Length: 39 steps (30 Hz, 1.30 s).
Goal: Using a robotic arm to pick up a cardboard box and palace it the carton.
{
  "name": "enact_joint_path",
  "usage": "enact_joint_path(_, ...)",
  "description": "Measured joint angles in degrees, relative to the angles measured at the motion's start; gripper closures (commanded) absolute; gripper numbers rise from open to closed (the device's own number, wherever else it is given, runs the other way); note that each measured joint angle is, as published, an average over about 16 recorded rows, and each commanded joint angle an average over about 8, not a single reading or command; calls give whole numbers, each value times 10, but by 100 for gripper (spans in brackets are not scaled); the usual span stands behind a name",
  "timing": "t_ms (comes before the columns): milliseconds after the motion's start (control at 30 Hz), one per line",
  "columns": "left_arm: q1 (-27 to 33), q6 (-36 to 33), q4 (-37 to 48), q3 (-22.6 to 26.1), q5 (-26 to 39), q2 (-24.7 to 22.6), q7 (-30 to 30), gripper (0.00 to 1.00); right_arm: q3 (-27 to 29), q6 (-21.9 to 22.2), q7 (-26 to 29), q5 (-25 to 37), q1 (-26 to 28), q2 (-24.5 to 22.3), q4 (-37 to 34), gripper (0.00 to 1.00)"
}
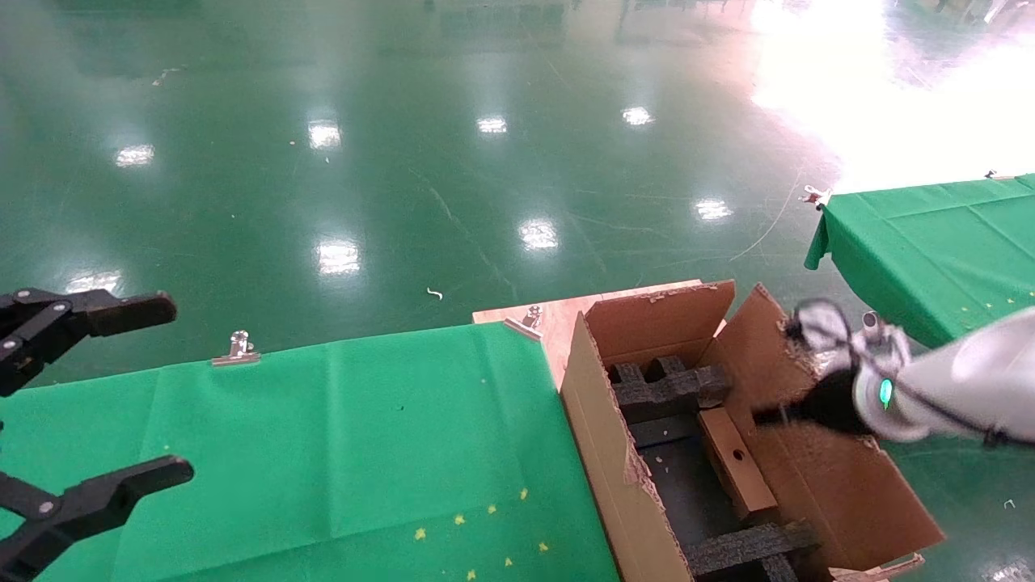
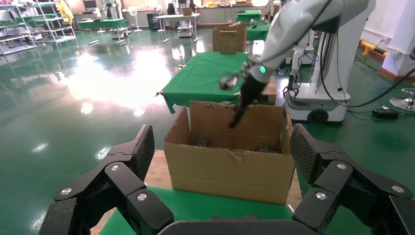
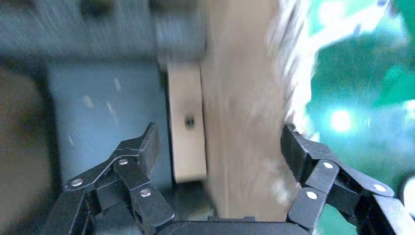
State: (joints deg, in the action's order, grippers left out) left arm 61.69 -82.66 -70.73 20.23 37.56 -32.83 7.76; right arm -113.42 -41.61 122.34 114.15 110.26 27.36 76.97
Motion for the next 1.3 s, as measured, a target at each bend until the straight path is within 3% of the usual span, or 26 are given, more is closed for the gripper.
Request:
enact_joint_path(367,0,0,0,0,0,0,0,0,72,7,-145,-167,104,-27,13,0)
enact_joint_path(633,0,0,0,0,0,0,0,0,100,-3,-210,-252,132,-37,15,0)
enact_joint_path(967,0,0,0,0,0,0,0,0,156,-32,-267,-282,90,-30,12,0)
enact_joint_path(1300,0,0,0,0,0,0,0,0,291,-99,-407,-355,-5,-12,4,0)
